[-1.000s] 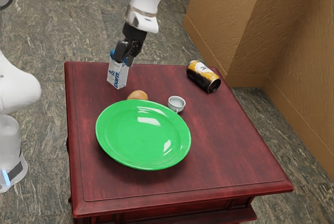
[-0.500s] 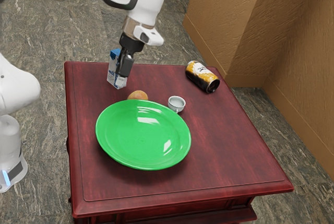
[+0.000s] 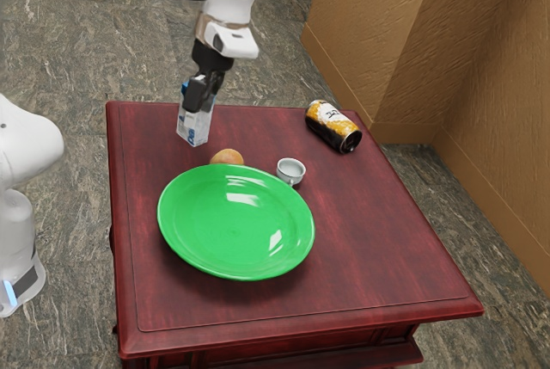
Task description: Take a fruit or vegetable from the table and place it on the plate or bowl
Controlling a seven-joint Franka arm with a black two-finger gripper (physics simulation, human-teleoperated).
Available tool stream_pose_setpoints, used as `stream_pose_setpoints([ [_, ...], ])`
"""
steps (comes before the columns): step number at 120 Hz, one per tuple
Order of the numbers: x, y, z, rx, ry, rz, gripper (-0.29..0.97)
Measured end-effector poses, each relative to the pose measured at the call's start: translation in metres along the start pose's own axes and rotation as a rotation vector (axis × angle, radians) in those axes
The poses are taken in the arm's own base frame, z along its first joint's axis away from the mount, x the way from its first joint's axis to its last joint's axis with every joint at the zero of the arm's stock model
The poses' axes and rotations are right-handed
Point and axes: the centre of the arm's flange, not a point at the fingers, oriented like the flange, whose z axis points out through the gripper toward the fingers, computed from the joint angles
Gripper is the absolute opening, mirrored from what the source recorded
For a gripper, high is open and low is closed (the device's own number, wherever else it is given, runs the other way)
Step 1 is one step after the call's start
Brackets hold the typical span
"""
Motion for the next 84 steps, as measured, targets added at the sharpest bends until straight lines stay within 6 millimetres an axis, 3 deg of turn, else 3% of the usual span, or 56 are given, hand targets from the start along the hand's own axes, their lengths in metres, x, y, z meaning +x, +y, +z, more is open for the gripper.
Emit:
stream_pose_setpoints([
  [22, -0.005, -0.023, 0.015, -0.044, -0.043, 0.104, 0.66],
  [37, -0.005, -0.025, 0.026, -0.059, -0.056, 0.195, 0.66],
  [44, -0.005, -0.039, 0.039, -0.086, -0.045, 0.230, 0.66],
  [71, 0.018, -0.054, 0.037, 0.017, 0.106, 0.449, 0.66],
  [84, 0.021, -0.073, 0.057, 0.040, 0.137, 0.506, 0.66],
])
